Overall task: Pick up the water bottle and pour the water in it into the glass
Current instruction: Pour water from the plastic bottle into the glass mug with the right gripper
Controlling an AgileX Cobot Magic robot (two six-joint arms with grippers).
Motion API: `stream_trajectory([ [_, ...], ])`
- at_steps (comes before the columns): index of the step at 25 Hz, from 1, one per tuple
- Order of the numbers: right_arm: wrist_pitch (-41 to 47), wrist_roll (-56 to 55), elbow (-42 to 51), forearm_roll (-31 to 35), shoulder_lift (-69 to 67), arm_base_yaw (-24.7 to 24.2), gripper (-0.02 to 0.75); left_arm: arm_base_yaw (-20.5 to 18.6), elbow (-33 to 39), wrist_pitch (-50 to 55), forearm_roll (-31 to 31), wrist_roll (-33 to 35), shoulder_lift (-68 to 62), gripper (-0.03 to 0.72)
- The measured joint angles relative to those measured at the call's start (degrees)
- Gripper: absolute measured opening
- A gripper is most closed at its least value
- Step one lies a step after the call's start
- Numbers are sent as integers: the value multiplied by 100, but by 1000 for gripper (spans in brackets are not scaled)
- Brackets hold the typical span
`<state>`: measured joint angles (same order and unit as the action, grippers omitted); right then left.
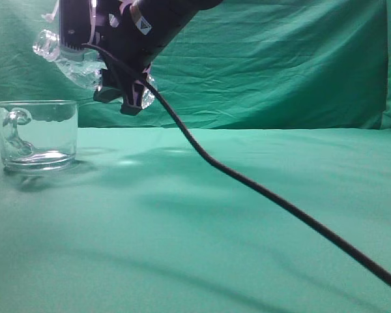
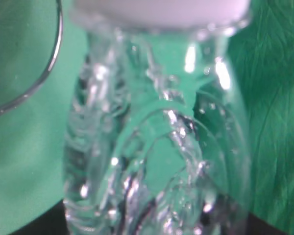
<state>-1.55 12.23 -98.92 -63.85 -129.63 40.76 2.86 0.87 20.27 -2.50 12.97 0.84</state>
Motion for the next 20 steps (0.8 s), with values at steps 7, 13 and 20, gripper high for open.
stream_trajectory([
  [7, -10, 165, 0, -289, -10, 0, 326, 0, 0, 0, 0, 0, 0, 0],
  [13, -10, 205, -35, -500, -65, -106, 326, 0, 0, 0, 0, 0, 0, 0],
  [20, -51, 205, -164, -522, -158, -160, 326, 0, 0, 0, 0, 0, 0, 0],
])
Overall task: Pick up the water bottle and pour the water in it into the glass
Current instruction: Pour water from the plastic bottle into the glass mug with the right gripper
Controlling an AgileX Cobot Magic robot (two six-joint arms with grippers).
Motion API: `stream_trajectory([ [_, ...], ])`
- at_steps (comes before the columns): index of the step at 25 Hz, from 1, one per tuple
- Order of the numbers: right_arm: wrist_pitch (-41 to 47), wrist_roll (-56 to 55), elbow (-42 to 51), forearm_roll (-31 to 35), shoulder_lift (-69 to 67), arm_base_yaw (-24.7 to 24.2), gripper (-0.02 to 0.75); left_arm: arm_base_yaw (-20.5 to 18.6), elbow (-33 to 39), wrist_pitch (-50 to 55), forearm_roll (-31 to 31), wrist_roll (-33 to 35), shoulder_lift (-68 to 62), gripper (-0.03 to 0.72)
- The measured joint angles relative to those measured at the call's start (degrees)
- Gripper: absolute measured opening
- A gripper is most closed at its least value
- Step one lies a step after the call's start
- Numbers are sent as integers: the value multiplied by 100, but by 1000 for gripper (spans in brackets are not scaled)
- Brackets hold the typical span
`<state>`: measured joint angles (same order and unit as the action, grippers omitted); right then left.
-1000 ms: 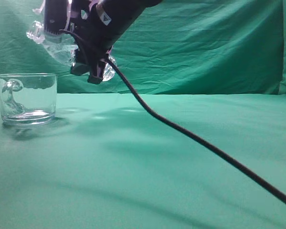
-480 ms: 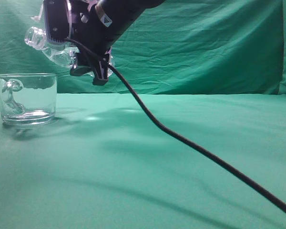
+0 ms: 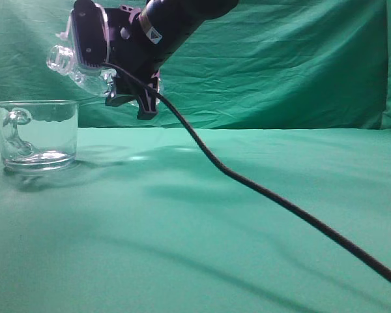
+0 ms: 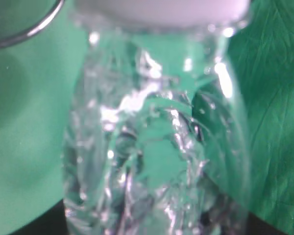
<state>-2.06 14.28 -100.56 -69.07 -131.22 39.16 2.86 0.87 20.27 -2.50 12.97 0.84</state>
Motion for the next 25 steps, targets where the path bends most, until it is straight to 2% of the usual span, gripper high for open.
stream_trajectory([
  [12, -50, 183, 0, -29, 0, 0, 326, 0, 0, 0, 0, 0, 0, 0],
  [25, 3, 262, 0, -542, -4, 0, 326, 0, 0, 0, 0, 0, 0, 0],
])
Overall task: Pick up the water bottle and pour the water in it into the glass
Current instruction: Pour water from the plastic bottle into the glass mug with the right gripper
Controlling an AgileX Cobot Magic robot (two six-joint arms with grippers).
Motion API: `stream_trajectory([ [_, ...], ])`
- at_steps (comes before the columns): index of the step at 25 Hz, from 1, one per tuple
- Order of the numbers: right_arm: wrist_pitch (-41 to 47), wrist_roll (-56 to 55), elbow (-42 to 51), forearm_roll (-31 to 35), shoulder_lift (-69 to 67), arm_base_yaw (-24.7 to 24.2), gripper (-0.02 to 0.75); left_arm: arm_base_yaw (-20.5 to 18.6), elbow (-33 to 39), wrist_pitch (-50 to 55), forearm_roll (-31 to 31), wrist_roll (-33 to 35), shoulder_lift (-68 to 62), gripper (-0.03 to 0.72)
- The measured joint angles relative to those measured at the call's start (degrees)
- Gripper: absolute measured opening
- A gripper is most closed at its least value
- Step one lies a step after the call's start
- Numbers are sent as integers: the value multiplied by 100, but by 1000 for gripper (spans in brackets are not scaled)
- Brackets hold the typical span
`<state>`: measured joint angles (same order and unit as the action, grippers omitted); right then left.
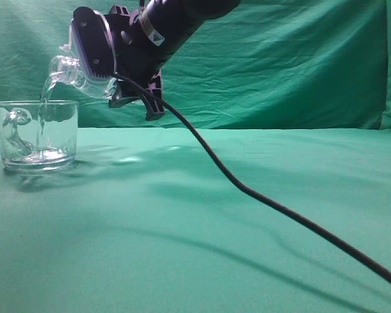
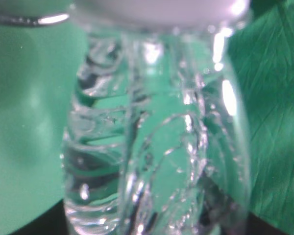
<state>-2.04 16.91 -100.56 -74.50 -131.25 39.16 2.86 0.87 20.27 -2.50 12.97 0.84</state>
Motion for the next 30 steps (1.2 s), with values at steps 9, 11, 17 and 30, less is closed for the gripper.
stream_trajectory([
  [9, 13, 12, 0, -36, 0, 0, 326, 0, 0, 0, 0, 0, 0, 0],
  [11, 13, 12, 0, -45, 0, 0, 326, 0, 0, 0, 0, 0, 0, 0],
  [17, 41, 12, 0, -45, 0, 0, 326, 0, 0, 0, 0, 0, 0, 0],
  [30, 82, 107, -8, -45, 0, 0, 326, 0, 0, 0, 0, 0, 0, 0],
])
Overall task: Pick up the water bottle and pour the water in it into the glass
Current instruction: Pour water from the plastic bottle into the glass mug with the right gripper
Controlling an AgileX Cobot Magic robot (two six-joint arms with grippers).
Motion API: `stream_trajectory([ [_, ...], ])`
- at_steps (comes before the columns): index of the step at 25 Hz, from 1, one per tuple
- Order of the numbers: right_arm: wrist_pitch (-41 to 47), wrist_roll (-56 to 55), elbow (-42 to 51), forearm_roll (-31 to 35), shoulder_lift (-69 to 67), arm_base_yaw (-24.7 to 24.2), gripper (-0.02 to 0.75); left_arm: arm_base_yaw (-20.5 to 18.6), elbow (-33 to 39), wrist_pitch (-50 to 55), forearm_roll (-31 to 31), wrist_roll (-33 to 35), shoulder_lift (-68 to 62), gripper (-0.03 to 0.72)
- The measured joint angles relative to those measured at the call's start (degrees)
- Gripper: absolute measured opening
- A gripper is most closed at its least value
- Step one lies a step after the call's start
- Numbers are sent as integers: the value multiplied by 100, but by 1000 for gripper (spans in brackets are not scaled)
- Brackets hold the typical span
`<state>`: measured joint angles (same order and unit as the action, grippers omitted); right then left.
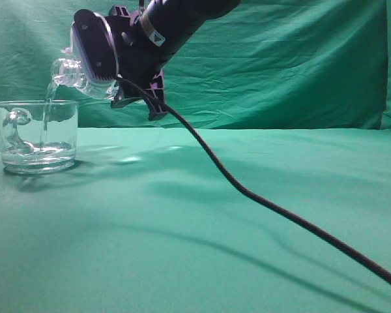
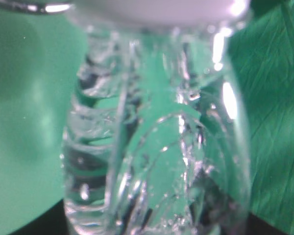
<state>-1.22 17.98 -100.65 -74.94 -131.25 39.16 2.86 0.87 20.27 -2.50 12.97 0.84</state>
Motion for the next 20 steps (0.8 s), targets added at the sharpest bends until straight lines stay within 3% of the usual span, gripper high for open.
stream_trajectory([
  [11, 0, -112, 0, 0, 0, 0, 326, 0, 0, 0, 0, 0, 0, 0],
  [15, 0, -1042, 0, 10, 0, 0, 326, 0, 0, 0, 0, 0, 0, 0],
  [20, 0, -3029, 0, 10, 0, 0, 326, 0, 0, 0, 0, 0, 0, 0],
])
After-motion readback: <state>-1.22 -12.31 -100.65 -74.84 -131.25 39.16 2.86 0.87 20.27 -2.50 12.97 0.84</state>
